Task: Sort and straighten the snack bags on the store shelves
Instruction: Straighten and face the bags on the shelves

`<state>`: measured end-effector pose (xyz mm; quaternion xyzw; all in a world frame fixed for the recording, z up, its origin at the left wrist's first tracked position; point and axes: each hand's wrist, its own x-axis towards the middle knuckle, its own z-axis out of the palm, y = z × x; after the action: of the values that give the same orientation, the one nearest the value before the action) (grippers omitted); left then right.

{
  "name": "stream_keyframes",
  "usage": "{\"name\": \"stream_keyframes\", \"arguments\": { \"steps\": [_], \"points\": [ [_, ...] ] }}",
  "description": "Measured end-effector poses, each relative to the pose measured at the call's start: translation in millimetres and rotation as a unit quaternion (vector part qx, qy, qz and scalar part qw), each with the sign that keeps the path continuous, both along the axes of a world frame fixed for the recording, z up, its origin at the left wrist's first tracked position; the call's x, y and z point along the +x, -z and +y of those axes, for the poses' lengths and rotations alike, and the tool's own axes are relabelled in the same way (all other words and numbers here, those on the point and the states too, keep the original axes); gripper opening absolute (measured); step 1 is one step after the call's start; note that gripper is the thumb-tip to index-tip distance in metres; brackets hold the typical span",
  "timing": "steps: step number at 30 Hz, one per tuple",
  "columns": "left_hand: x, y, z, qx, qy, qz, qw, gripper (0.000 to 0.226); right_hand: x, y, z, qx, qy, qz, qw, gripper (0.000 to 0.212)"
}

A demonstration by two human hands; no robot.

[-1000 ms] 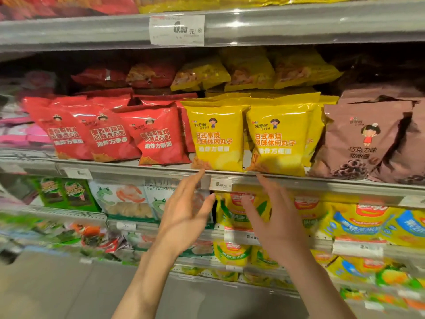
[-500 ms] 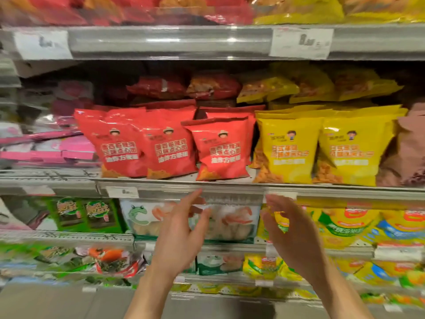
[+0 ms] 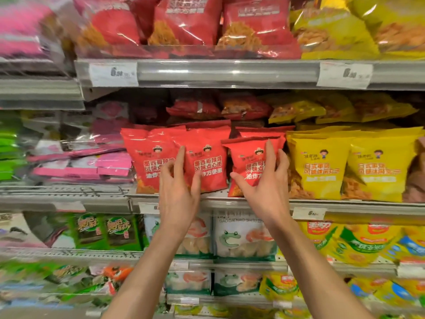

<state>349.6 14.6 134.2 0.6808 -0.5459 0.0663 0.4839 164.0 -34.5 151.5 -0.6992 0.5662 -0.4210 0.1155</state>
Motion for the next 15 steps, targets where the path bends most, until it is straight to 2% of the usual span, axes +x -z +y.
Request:
{"name": "stream_keyframes", "arguments": {
  "steps": [4,9,12,15],
  "points": [
    [-0.7,1.9,-8.6,-0.012,0.007,-0.022,1.000,0.068,4.7,2.5,-4.9,-0.015,0.017,-0.009,1.000,0.094],
    [-1.6,-0.1,-14.9,0.000,0.081,0.020,0.997,0.064,-2.7,-2.6,-8.1,-0.041,0.066,-0.001,0.997,0.081],
    [3.6,-5.9,-19.1,0.036,0.110,0.033,0.993,0.065,-6.5,-2.6,-12.8,-0.050,0.091,0.050,0.993,0.083],
    [7.6,-11.6,-18.9,0.077,0.117,0.001,0.990,0.068,-6.2,0.3,-18.0,-0.041,0.108,0.116,0.987,0.089]
  ]
}}
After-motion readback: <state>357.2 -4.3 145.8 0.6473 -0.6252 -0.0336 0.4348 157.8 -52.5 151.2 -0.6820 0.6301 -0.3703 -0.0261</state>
